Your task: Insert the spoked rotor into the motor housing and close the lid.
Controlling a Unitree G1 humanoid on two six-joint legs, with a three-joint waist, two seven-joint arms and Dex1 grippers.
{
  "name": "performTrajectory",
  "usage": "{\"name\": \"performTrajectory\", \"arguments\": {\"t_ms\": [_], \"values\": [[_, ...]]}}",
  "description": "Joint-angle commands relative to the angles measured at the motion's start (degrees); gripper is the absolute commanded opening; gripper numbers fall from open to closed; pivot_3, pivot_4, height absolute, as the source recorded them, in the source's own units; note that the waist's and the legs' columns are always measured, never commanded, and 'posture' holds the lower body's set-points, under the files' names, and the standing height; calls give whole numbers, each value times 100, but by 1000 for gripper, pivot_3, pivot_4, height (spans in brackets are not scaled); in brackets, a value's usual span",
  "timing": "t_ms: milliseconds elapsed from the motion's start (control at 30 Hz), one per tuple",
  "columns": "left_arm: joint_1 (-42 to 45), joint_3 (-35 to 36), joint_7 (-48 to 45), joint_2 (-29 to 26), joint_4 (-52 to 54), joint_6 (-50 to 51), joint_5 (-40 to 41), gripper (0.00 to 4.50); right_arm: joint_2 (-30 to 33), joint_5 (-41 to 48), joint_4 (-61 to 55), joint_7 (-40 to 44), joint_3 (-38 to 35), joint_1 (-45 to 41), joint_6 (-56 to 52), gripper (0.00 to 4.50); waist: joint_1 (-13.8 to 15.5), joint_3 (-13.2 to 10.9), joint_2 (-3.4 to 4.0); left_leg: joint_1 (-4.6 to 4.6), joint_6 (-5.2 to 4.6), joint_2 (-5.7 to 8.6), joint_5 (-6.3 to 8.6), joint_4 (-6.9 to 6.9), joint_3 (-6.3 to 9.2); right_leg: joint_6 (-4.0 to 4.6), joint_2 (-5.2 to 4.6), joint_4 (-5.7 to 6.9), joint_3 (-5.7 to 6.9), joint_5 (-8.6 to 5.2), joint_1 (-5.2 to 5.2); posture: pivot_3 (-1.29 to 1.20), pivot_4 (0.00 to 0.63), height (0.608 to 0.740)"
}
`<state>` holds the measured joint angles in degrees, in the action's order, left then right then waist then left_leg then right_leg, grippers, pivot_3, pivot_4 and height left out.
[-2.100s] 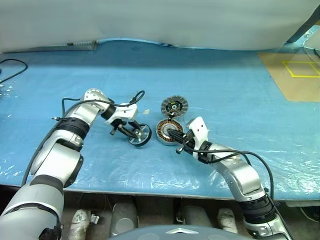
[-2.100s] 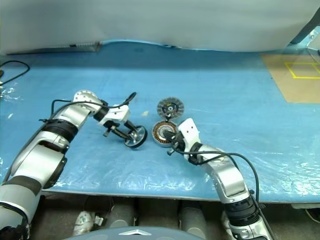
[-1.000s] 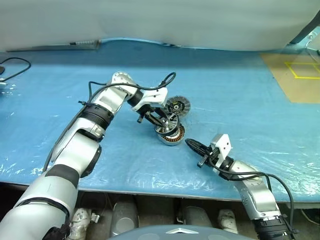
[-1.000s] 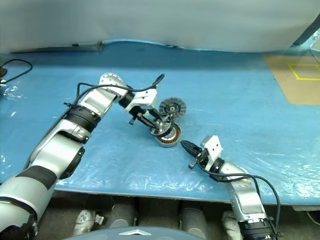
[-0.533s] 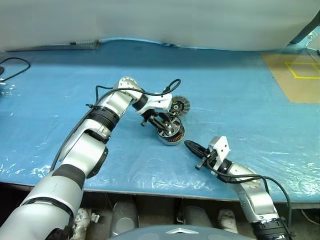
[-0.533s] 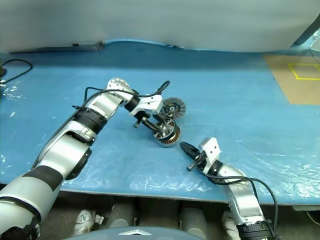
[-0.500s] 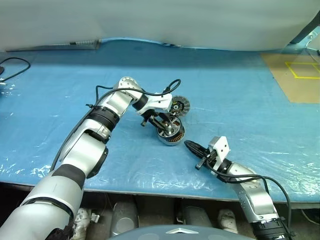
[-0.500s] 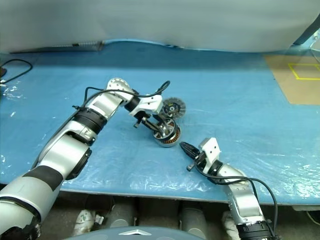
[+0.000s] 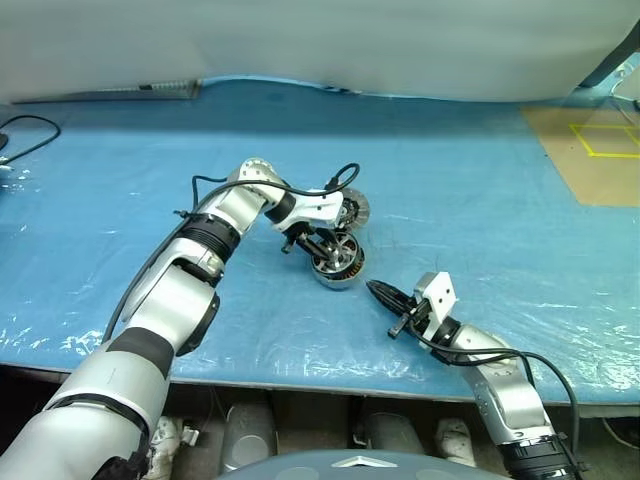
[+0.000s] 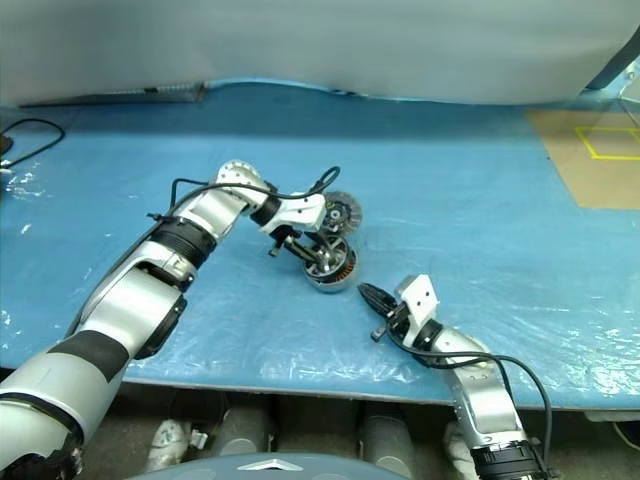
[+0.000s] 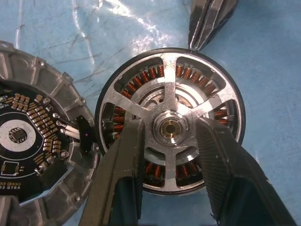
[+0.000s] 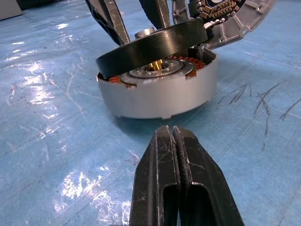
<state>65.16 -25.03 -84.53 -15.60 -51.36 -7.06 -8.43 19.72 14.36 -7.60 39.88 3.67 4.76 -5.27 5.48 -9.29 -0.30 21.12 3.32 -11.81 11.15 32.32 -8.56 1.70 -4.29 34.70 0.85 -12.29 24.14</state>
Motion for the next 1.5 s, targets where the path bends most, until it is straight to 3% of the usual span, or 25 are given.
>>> {"name": "performTrajectory", "arguments": {"t_ms": [33,233,467,633,733,800,933,1033,1267,1500], "values": [[175,45,33,1,-69,-86,-66,1325,1,2,-86,-18,23,-47,61,0,0,0,0,0,0,0,0,-1,0,0,0,-1,0,0,0,0,150,740],[232,70,-22,62,-196,-129,-73,1325,-1,-46,-50,-24,23,-85,43,0,0,-1,-1,0,0,0,0,-2,0,0,0,-2,1,0,0,0,150,740],[277,303,-192,112,105,25,217,3618,12,-75,-73,-31,33,-45,11,0,3,-2,-3,1,0,0,0,-3,0,0,-1,-4,2,0,0,0,150,740],[67,469,-572,-76,947,387,584,3618,33,-67,-90,-19,19,-65,-20,0,-2,-4,-5,1,0,0,0,-5,0,0,-1,-5,3,0,0,0,150,740],[-467,665,-780,-401,2119,1255,1125,3054,70,-53,-41,-106,-136,-212,-53,0,-28,-4,-4,-2,0,-1,0,-11,-1,4,-1,-5,2,-2,1,0,150,740],[-808,739,-764,-577,2753,1728,1333,2355,100,-24,-14,-151,-222,-288,-92,0,-41,-5,-2,-2,0,-3,0,-15,-4,9,0,-3,2,-5,1,0,150,740],[-2119,1208,102,-710,4274,2952,1906,971,228,-47,223,-395,-436,-813,-549,0,-73,-7,1,-6,0,-4,1,-15,-4,12,-1,-4,6,-7,1,0,150,740],[-3188,1466,799,-726,5186,3302,2108,21,396,-253,538,-512,-431,-1324,-789,0,-133,-8,4,-1,0,-3,1,-12,-4,13,-4,-5,7,-7,2,0,150,740],[-5244,2206,2276,-497,6305,3093,2501,21,760,-643,1945,-565,-255,-2958,-1521,0,-194,-21,22,1,0,-13,1,-12,-3,19,2,-2,20,-12,5,0,150,740],[-6480,2289,2875,-277,6090,1714,2370,21,668,-940,3661,-87,46,-4582,-1106,0,-288,-23,25,10,0,-13,1,-12,-3,19,2,-4,21,-12,12,0,150,740]]}}
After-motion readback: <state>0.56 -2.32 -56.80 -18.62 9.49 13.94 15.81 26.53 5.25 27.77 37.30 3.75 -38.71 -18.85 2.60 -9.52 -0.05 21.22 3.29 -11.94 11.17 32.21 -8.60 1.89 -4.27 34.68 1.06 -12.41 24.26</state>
